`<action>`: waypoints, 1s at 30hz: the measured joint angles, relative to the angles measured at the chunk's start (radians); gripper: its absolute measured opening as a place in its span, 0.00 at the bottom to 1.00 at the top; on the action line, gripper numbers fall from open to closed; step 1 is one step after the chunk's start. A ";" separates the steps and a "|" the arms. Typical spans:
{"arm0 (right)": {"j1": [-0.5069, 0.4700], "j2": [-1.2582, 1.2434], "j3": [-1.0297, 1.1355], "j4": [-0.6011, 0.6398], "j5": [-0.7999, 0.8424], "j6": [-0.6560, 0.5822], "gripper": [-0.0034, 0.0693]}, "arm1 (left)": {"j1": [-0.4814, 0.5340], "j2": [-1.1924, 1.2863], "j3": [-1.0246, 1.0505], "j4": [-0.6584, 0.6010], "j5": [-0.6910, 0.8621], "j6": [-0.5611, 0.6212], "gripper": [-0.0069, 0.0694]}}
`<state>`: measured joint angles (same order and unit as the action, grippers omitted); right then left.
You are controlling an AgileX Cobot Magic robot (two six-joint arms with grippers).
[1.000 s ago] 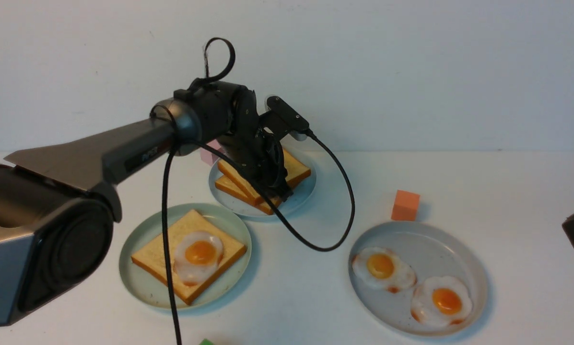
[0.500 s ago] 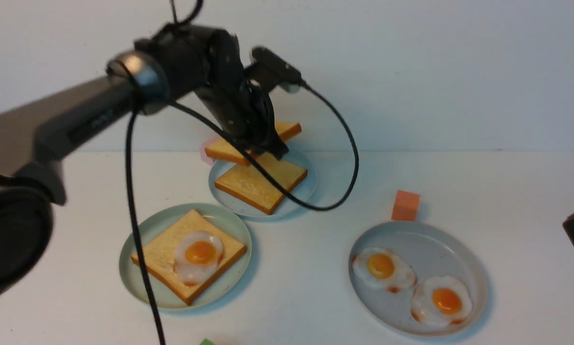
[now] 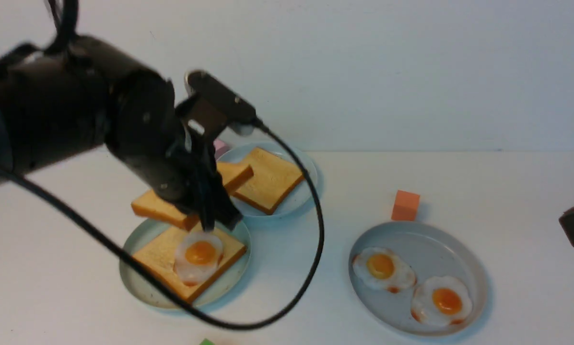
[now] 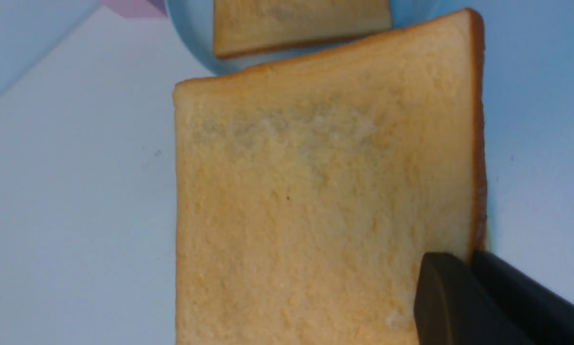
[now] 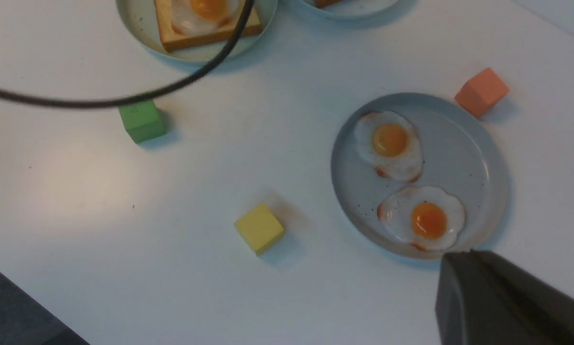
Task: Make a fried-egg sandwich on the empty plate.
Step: Use the left arm to place a slice of bread on the fried egg in the middle
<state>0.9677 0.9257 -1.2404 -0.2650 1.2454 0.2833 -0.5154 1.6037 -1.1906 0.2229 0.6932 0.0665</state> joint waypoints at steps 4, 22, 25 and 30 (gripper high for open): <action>0.000 0.000 0.000 0.020 -0.008 0.000 0.08 | -0.003 0.021 0.132 0.092 -0.115 -0.107 0.10; 0.000 0.000 0.000 0.031 -0.018 0.000 0.09 | -0.014 0.111 0.147 0.164 -0.164 -0.129 0.10; 0.000 0.000 0.000 0.025 -0.022 0.000 0.09 | -0.014 0.111 0.147 0.157 -0.165 -0.125 0.10; 0.000 0.000 0.000 0.022 -0.028 0.000 0.09 | -0.014 0.111 0.147 0.156 -0.164 -0.125 0.10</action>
<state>0.9677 0.9257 -1.2404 -0.2430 1.2172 0.2833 -0.5299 1.7145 -1.0435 0.3791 0.5288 -0.0586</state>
